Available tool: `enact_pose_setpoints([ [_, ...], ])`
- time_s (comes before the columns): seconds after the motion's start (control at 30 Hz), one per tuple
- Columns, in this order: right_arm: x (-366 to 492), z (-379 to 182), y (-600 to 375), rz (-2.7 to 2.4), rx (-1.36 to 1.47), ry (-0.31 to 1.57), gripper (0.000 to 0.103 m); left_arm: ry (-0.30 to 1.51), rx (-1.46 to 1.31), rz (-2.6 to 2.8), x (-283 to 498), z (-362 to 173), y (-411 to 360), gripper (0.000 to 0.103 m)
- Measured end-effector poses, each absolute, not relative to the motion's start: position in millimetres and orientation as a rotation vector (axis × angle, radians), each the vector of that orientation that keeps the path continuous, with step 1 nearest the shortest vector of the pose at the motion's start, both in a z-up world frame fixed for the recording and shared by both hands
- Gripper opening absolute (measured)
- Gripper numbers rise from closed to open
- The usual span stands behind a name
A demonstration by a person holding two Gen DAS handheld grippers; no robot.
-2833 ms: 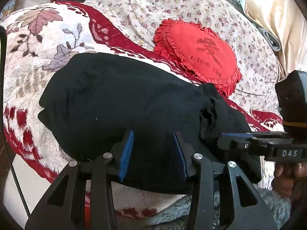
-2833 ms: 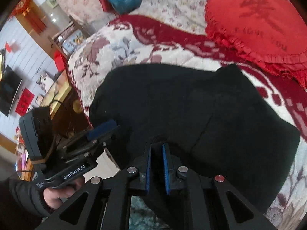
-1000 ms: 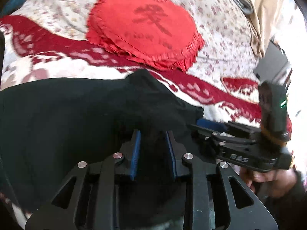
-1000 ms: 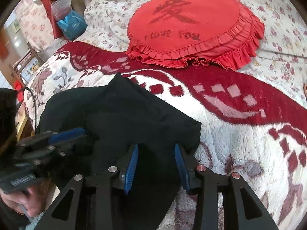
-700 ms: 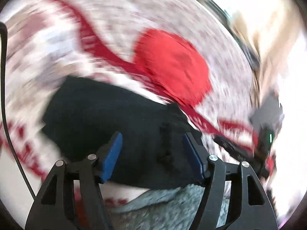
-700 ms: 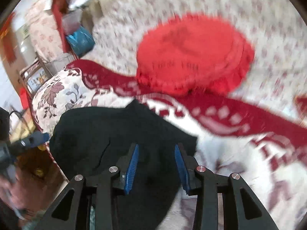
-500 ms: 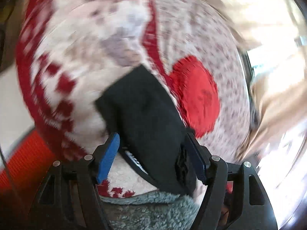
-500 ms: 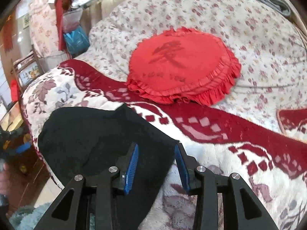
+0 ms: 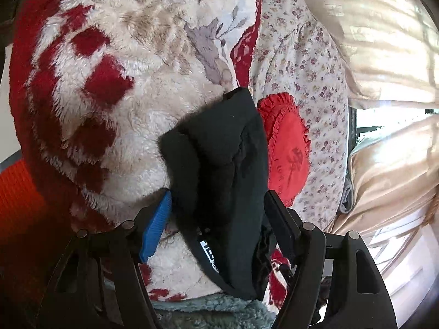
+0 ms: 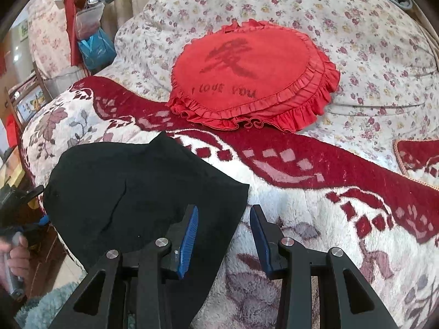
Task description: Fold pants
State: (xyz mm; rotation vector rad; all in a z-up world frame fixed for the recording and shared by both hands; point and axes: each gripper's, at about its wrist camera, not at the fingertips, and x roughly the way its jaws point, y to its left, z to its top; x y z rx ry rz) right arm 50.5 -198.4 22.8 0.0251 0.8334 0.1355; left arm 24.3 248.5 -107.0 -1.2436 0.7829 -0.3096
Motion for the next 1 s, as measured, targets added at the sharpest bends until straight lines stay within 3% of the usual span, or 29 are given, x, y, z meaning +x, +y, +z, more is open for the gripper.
enact_pose_setpoints([
  [0.43,51.2,20.3,-197.3,0.124,0.014,0.839,0.038,0.729,-1.205,-0.338,30.1,-92.0,252.5,0.070],
  [0.5,50.6,20.3,-197.9,0.123,0.013,0.839,0.038,0.737,-1.242,-0.308,32.3,-105.3,256.2,0.063],
  [0.67,52.6,19.7,-199.2,0.118,0.014,0.844,0.038,0.718,-1.207,-0.275,35.5,-98.9,257.7,0.060],
  [0.73,52.2,19.4,-199.5,0.112,0.017,0.846,0.038,0.720,-1.182,-0.258,38.6,-95.8,257.3,0.047],
  [0.8,51.9,19.5,-199.6,0.111,0.019,0.847,0.038,0.745,-1.134,-0.236,42.4,-93.8,255.7,0.023],
  [1.0,51.0,19.7,-202.3,0.097,0.021,0.843,0.038,0.743,-0.901,-0.136,33.6,-72.6,240.4,0.016],
])
